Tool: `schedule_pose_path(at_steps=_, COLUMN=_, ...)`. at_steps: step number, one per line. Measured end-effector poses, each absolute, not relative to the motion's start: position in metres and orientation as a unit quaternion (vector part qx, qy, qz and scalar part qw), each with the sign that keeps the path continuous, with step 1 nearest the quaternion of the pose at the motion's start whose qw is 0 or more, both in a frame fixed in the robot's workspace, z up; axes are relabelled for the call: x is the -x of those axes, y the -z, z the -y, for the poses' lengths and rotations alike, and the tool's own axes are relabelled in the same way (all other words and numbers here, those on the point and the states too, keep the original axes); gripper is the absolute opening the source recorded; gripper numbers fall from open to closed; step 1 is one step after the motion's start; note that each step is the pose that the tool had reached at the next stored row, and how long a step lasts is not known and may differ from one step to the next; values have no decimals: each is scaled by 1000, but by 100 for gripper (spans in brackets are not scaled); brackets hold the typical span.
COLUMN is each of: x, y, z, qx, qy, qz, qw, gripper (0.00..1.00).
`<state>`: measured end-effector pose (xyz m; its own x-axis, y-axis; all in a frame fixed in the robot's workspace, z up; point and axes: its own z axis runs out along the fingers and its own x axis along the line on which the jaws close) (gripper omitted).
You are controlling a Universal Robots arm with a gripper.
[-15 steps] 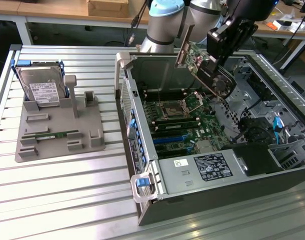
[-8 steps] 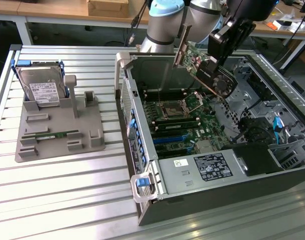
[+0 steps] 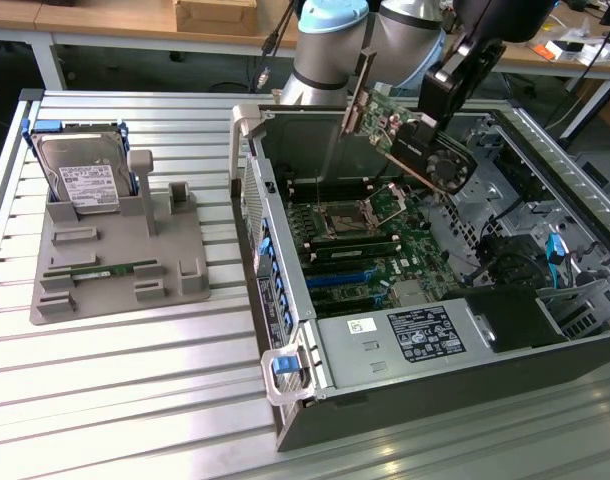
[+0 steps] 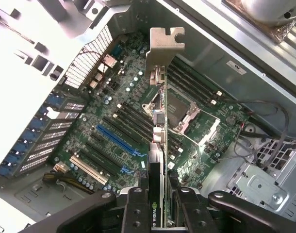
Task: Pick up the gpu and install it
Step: 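Insert the gpu into the slot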
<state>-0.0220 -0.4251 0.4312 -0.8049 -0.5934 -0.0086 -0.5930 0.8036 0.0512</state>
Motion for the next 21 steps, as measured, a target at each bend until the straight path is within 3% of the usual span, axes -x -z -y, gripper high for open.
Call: schedule_pose_path(at_steps=21, x=22, y=-431, z=425, qx=-418, qy=25, qz=908, qw=7, gripper=26)
